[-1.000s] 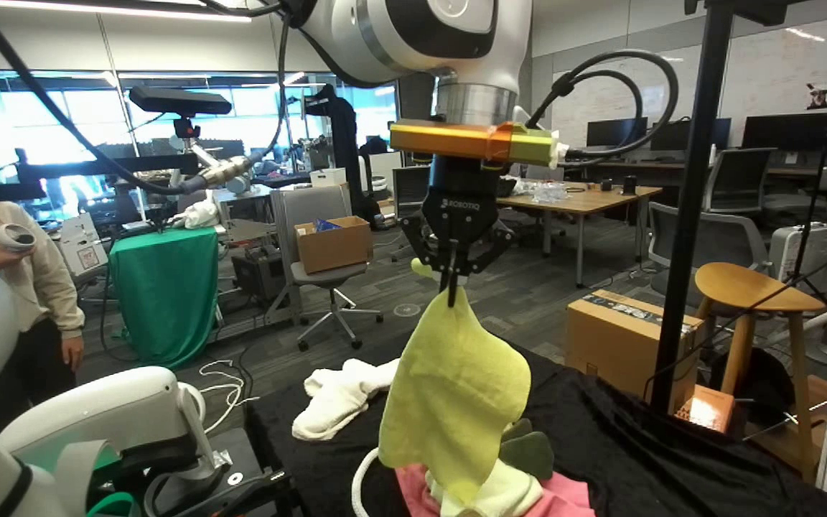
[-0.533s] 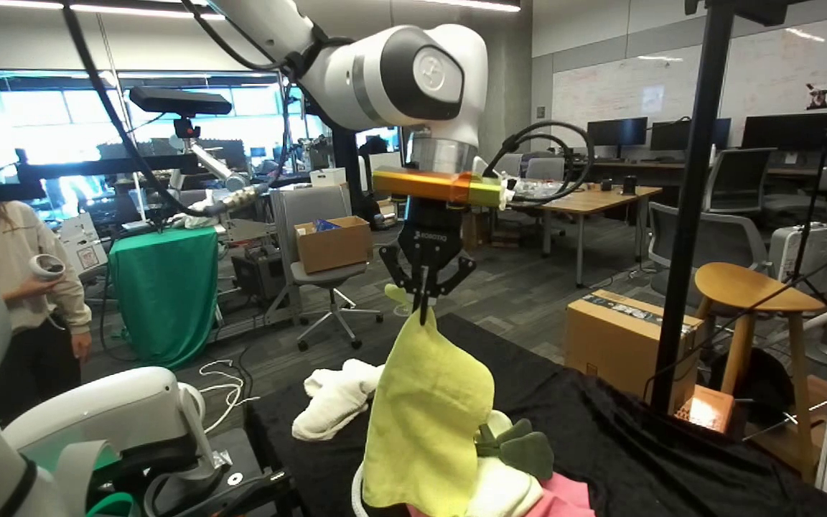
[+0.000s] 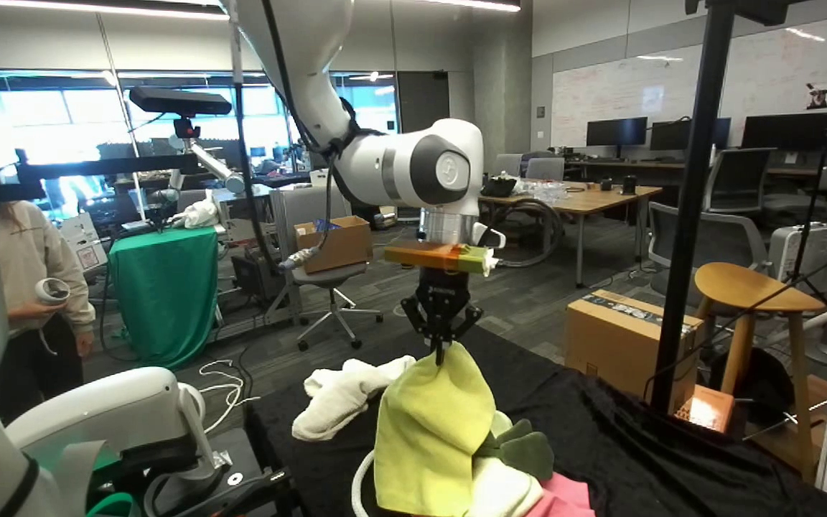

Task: Stack the objects on the table together

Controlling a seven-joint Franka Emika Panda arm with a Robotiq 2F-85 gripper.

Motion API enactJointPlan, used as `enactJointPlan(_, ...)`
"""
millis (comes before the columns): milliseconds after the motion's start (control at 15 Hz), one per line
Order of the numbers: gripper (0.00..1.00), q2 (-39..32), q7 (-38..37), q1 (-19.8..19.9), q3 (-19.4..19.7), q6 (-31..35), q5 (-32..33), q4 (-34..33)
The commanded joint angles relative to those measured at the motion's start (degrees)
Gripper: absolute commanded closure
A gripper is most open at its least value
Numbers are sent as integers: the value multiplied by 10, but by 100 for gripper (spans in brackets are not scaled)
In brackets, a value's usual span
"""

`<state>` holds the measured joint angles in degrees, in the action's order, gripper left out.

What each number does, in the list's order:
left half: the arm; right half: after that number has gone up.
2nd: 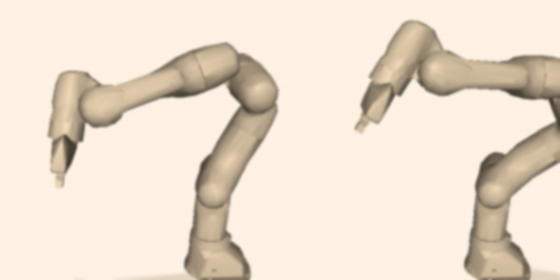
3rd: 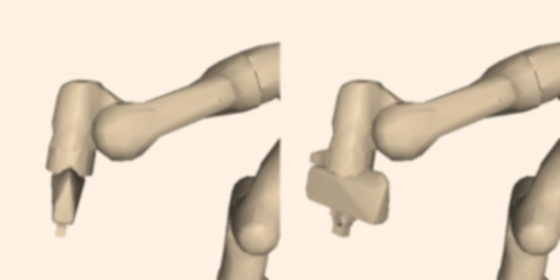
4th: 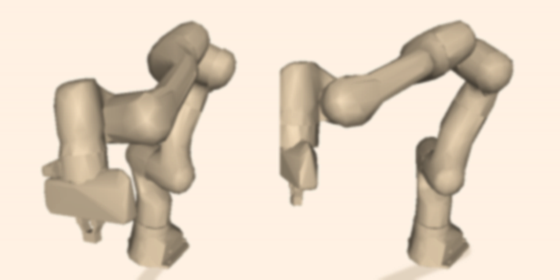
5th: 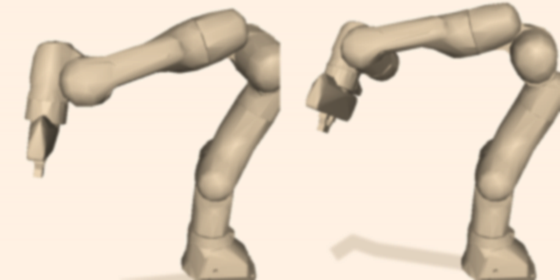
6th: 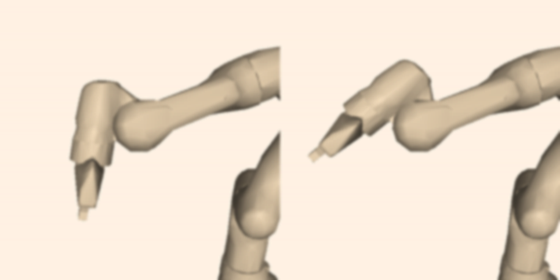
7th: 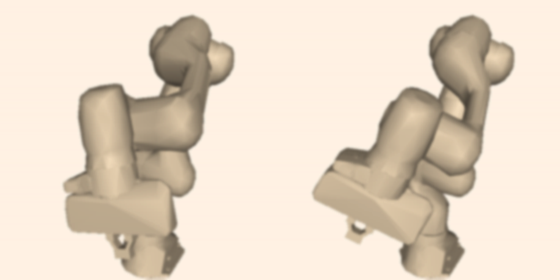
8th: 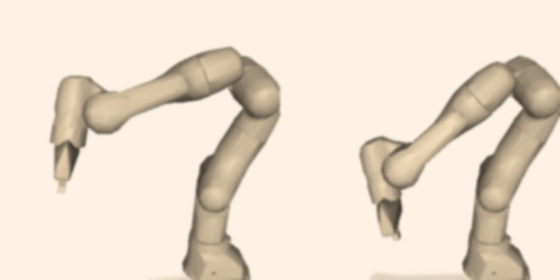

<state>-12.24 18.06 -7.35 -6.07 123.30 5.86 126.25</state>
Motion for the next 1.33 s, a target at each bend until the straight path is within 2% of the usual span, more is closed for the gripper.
enactJointPlan(0,95,-66,-62,2,5,-10,17,-56)
enactJointPlan(267,96,-108,-97,12,14,-21,3,-96)
enactJointPlan(400,70,-123,-111,16,18,-21,2,-113)
enactJointPlan(467,68,-125,-118,17,20,-21,1,-117)
enactJointPlan(1067,1,-122,-149,20,26,-22,7,-132)
enactJointPlan(1267,0,-96,-150,21,27,-4,11,-113)
